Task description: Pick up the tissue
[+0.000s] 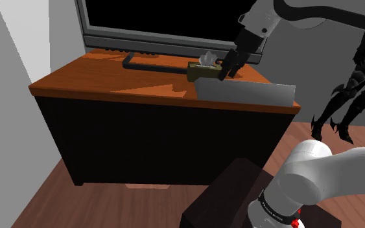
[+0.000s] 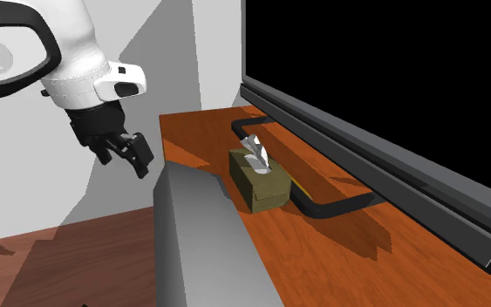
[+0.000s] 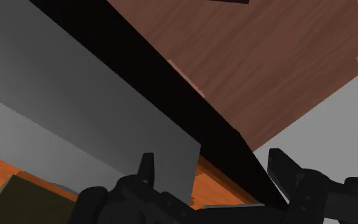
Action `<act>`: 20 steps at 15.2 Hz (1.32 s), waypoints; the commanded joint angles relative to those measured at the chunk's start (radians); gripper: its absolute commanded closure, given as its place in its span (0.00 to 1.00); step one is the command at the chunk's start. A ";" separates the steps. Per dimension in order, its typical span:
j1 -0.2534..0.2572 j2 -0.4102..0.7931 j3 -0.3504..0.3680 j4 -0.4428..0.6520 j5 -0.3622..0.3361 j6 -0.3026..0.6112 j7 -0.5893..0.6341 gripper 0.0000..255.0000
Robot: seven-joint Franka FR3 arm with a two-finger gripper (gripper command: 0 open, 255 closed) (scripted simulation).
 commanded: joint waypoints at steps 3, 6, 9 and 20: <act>-0.004 0.069 -0.012 0.051 -0.062 -0.013 -0.059 0.00; -0.011 0.173 -0.025 0.131 -0.153 -0.028 -0.143 0.00; -0.018 0.278 -0.031 0.218 -0.243 -0.039 -0.223 0.00; -0.043 0.665 -0.021 0.581 -0.572 -0.060 -0.481 0.00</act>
